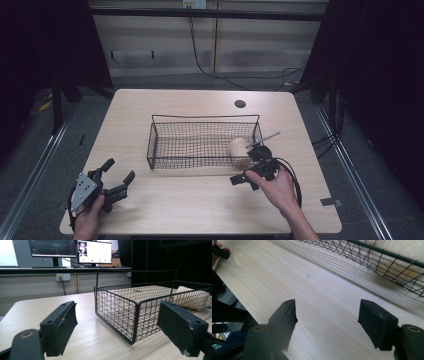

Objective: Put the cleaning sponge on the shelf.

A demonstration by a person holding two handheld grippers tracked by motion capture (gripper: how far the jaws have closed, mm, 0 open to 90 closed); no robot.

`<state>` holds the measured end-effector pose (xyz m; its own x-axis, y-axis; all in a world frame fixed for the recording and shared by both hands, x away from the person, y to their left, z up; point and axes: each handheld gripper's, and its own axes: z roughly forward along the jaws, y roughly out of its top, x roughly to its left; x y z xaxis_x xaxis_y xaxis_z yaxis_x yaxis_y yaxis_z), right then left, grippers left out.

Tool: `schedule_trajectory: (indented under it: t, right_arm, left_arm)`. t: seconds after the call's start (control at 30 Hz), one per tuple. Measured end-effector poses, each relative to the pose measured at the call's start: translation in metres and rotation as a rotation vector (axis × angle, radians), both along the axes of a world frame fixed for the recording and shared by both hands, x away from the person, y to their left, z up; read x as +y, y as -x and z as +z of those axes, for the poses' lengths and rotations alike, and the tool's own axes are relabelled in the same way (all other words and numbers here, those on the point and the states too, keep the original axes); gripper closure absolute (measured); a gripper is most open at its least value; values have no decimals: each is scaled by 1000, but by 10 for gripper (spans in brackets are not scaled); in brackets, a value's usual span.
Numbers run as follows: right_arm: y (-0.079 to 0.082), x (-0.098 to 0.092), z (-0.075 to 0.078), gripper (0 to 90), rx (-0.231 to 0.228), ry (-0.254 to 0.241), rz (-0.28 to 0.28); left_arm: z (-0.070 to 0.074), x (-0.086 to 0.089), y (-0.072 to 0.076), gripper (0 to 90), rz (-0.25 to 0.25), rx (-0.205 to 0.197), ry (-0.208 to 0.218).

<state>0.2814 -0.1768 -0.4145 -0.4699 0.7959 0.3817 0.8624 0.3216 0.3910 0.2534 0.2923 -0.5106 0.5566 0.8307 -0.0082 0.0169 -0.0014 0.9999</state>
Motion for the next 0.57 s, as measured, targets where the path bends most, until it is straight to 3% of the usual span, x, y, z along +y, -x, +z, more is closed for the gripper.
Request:
schedule_trajectory:
  t: [0.5, 0.57]
  right_arm:
    - [21, 2, -34, 294, -34, -19, -9]
    - [22, 2, -37, 296, -54, -24, -7]
  left_arm:
    - [0, 0, 0, 157, 0, 0, 0]
    - [0, 0, 0, 157, 1, -1, -1]
